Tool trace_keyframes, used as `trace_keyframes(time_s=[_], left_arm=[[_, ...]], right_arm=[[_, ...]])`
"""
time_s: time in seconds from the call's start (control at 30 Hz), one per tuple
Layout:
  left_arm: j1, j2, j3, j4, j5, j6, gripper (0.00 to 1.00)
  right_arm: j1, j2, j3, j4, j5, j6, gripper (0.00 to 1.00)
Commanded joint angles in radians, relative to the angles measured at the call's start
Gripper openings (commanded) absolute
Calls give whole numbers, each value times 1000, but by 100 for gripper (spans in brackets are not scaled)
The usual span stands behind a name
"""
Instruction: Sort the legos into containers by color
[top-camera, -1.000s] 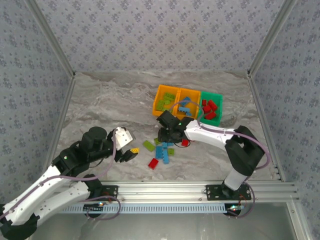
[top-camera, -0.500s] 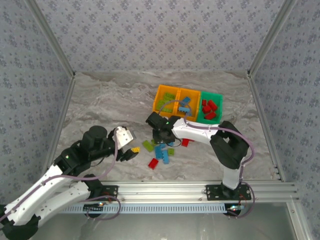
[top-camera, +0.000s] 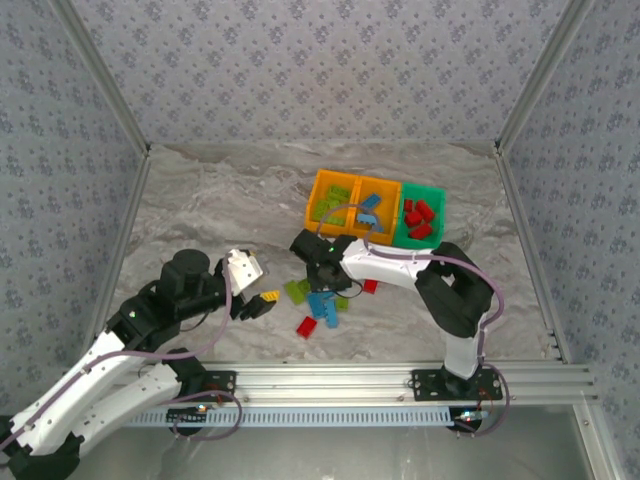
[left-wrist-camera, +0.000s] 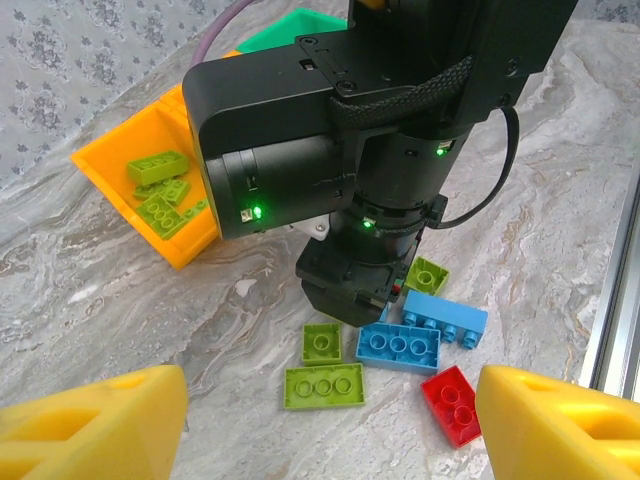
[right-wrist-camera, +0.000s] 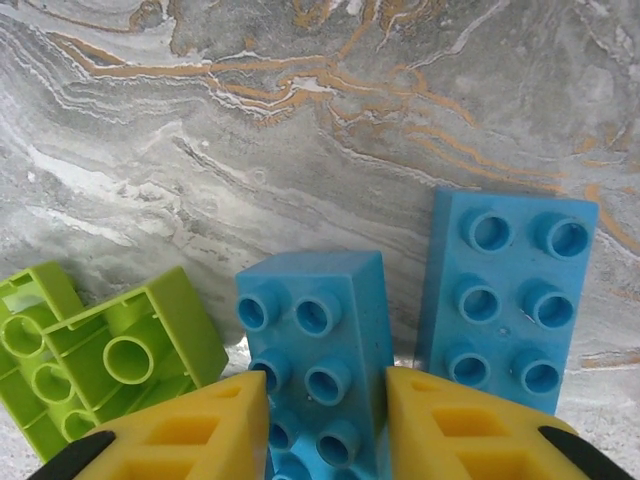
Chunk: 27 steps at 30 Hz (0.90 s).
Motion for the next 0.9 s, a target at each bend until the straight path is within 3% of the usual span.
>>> trace_keyframes(time_s=[0.0, 0.23, 0.47, 0.6, 0.77, 0.87], left_arm=[[10, 0, -9, 26, 26, -14, 76], [14, 0, -7, 19, 26, -20, 76], [16, 1, -8, 18, 28, -24, 77], [16, 0, -9, 17, 63, -20, 79], [17, 0, -23, 46, 208, -6, 87], [19, 0, -37, 86, 272, -11, 93]], right_arm=[[-5, 66, 26, -48, -25, -25, 42], [-11, 117, 67, -69, -10, -28, 46], [-17, 89, 70, -83, 10, -27, 33], [-16, -23, 52, -76, 39, -30, 22], [-44, -231, 20, -72, 103, -45, 22], [-113, -339, -5, -54, 147, -91, 22]])
